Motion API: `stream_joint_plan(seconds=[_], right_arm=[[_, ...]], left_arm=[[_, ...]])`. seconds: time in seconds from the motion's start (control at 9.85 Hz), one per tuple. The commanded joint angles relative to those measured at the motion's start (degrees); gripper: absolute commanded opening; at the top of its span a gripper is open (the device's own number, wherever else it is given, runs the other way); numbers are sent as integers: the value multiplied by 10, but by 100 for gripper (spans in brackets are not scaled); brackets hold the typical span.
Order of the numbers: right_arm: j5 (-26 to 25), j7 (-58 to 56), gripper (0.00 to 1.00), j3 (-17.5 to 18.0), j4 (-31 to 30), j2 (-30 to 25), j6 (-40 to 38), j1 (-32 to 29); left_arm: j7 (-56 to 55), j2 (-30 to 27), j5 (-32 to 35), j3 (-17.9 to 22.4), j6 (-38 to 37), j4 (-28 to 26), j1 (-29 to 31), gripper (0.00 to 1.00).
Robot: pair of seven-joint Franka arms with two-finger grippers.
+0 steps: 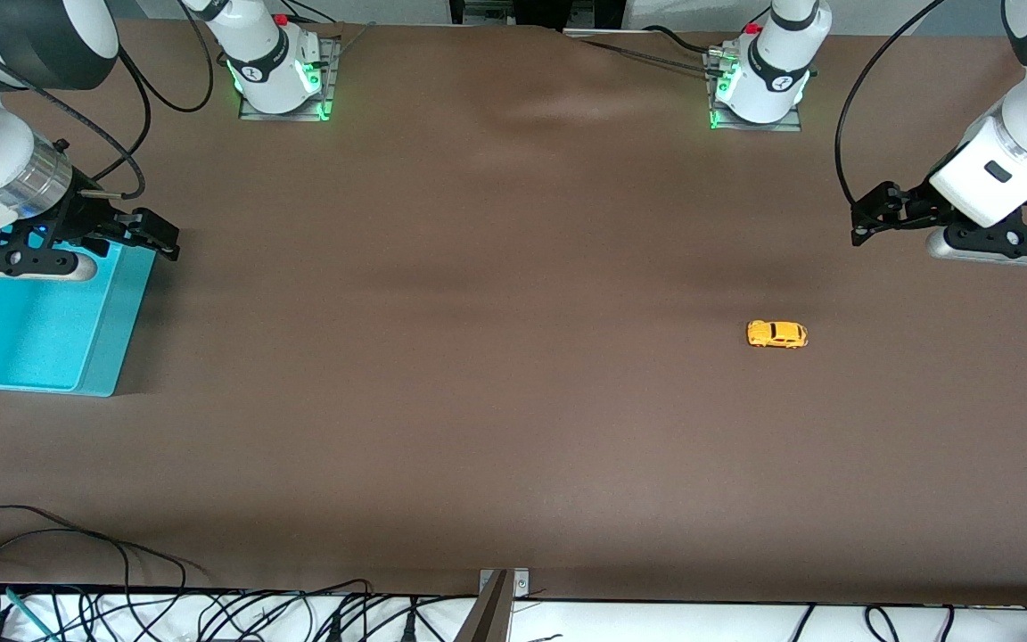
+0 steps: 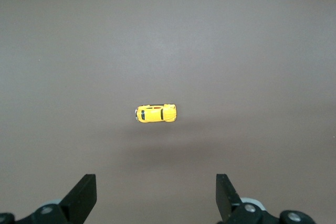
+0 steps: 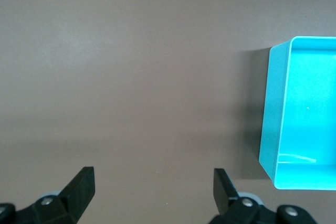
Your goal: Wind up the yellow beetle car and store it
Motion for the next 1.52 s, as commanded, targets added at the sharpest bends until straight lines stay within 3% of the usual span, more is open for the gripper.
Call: stream_joint_plan(seconds=[0.0, 0.71, 1.42], right_arm=[[-8, -7, 100, -1, 15, 2, -14, 2], [-8, -10, 100, -1, 14, 2, -15, 2], [-8, -8, 100, -1, 15, 3, -24, 2]], left_arm=[[-6, -7, -12, -1, -10, 2, 0, 100], [17, 22, -12, -3, -10, 2, -2, 100], [317, 107, 7, 1, 18, -6, 13, 100]])
